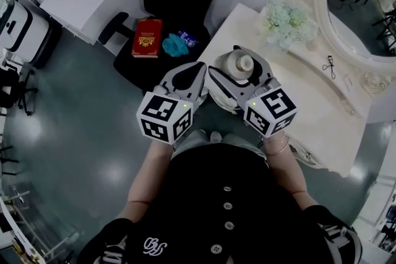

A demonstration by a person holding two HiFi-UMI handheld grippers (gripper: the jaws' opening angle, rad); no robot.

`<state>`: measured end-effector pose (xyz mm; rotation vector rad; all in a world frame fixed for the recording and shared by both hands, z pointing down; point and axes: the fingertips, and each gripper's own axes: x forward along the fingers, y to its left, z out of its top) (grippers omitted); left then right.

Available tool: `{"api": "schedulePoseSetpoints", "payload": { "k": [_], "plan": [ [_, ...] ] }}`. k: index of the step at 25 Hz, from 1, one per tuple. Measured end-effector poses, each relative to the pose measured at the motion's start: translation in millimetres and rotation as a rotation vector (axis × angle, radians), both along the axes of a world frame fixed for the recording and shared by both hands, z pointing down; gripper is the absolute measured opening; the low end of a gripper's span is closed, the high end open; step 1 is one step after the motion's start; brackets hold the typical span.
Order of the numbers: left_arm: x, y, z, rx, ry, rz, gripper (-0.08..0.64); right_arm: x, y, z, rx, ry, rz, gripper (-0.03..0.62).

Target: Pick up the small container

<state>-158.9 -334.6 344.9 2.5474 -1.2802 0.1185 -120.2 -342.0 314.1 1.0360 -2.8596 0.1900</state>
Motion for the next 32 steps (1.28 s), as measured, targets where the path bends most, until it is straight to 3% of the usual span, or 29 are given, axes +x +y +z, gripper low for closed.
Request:
{"api": "schedulePoseSetpoints", "payload": {
  "k": [8,21,32],
  "plan": [
    [8,11,-7,0.039,0.011,0.045,0.011,4,12,-6,0.020,-0.044,0.017,0.339],
    [10,18,1,0.004,0.007,0.062,0.011,8,16,3,-0.021,-0.083,0.068,0.339],
    [12,20,12,-0.047,0.030,0.072,0.011,14,20,15,-0.056,-0.049,0.077,0.339]
  ]
}}
